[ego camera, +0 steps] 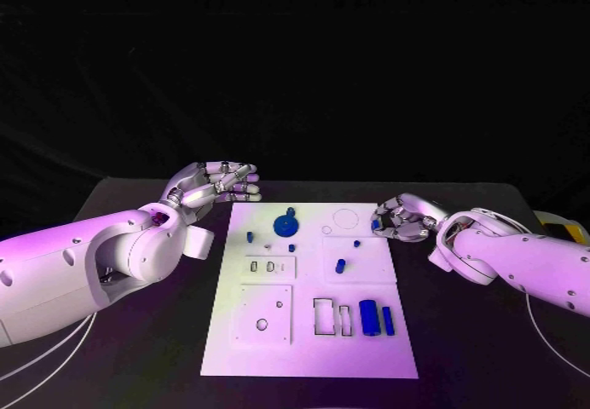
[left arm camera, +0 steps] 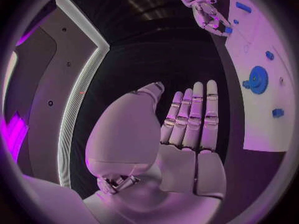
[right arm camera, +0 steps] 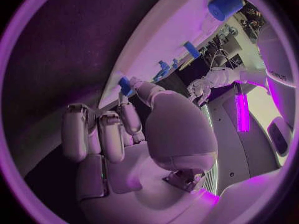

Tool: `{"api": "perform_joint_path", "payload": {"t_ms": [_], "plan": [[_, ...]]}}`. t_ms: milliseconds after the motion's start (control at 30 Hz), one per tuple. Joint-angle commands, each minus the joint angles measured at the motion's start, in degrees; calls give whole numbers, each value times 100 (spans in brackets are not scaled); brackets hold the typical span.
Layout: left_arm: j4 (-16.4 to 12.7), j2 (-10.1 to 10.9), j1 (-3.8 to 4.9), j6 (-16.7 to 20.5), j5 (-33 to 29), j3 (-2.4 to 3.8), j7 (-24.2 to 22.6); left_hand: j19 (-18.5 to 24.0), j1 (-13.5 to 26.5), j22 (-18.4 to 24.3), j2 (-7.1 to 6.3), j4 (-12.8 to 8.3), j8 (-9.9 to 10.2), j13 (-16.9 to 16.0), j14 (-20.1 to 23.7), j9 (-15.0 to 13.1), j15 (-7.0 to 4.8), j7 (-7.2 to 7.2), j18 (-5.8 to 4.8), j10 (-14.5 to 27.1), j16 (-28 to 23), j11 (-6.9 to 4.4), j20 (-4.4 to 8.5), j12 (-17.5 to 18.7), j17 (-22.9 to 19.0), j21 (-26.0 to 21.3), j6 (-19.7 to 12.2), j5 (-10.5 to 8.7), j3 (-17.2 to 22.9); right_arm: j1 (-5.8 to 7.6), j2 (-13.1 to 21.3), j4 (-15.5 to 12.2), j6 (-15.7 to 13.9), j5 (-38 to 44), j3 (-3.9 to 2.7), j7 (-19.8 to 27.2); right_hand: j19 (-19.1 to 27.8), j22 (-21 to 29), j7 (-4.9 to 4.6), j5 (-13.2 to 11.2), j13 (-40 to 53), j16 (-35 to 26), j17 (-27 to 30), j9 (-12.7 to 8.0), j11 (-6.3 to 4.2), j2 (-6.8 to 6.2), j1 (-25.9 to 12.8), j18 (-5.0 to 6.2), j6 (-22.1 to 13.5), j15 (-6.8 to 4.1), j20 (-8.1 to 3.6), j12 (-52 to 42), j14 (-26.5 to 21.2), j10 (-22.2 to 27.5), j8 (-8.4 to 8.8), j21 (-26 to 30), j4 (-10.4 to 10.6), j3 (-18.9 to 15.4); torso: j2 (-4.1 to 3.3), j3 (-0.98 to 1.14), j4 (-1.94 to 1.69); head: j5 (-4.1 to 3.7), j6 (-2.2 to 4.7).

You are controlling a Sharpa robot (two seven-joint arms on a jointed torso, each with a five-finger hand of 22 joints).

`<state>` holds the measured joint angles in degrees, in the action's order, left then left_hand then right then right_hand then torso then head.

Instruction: Assemble the parts on the task board

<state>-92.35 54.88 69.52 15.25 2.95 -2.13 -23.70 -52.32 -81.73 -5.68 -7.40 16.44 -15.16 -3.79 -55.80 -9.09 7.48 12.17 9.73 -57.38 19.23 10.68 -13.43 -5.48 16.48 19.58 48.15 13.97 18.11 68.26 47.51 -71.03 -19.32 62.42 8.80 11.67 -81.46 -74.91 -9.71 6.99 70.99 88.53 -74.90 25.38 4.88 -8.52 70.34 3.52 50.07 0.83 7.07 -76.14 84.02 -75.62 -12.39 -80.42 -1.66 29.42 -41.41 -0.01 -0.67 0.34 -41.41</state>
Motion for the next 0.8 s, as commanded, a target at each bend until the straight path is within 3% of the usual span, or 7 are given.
{"api": "perform_joint_path", "payload": {"t_ms": [33, 333, 567, 667, 800], "plan": [[-12, -1, 2, -87, -14, 4, -27, -20, 59, 5, 15, 4, 31, -9, 30, 8, 26, 170, 75, -38, -25, -5, -20, 34, 6, -19, -8, -24, 31, -12, -14, 7, 0, 59, 1, -40, -48, -465, -3, 10, 2, 34, -1200, 7, -3, 53, -13, -42, 33, -4, -9, -29, 525, -26, -16, -22, 2, 37, -3, 1, -6, -1, -6], [-12, 0, 2, -85, -14, 4, -25, -20, 59, 5, 15, 4, 31, -9, 30, 8, 26, 170, 75, -38, -25, -5, -20, 34, 6, -19, -8, -24, 31, -19, -21, 19, -59, 45, 1, -34, -58, -480, 13, 18, 11, 36, -1206, 22, -18, 93, -27, -45, 75, -18, -22, -35, 526, -38, -46, -32, 18, 61, -1, 3, -2, 0, -14], [-10, -1, 2, -87, -14, 4, -24, -20, 59, 5, 15, 4, 31, -9, 30, 8, 26, 170, 75, -38, -25, -5, -20, 34, 6, -19, -8, -24, 31, -21, -20, -2, -332, -30, 1, 30, -124, -568, 117, -41, 95, 47, -1236, 109, -107, 306, -48, -67, 279, -90, -82, -95, 535, -133, -216, -102, 70, 168, 0, 4, -1, 0, -17], [-9, -1, 2, -88, -14, 4, -23, -20, 59, 5, 15, 4, 31, -9, 30, 8, 26, 170, 75, -38, -25, -5, -20, 34, 6, -19, -8, -24, 31, -21, -15, -20, -505, -65, 1, 28, -158, -614, 187, -144, 151, 54, -1254, 172, -168, 468, -15, -78, 380, -144, -131, -129, 540, -196, -328, -138, 66, 294, -1, 3, -4, 1, -18], [-5, 0, 2, -89, -14, 4, -22, -20, 59, 5, 15, 4, 31, -9, 30, 8, 26, 170, 75, -38, -25, -5, -20, 34, 6, -19, -8, -24, 31, -21, -9, -43, -659, -90, 1, 14, -175, -637, 219, -96, 171, 57, -1264, 213, -197, 492, 5, -84, 417, -171, -157, -138, 542, -218, -393, -155, 30, 341, 0, 2, -5, 4, -19]]}}
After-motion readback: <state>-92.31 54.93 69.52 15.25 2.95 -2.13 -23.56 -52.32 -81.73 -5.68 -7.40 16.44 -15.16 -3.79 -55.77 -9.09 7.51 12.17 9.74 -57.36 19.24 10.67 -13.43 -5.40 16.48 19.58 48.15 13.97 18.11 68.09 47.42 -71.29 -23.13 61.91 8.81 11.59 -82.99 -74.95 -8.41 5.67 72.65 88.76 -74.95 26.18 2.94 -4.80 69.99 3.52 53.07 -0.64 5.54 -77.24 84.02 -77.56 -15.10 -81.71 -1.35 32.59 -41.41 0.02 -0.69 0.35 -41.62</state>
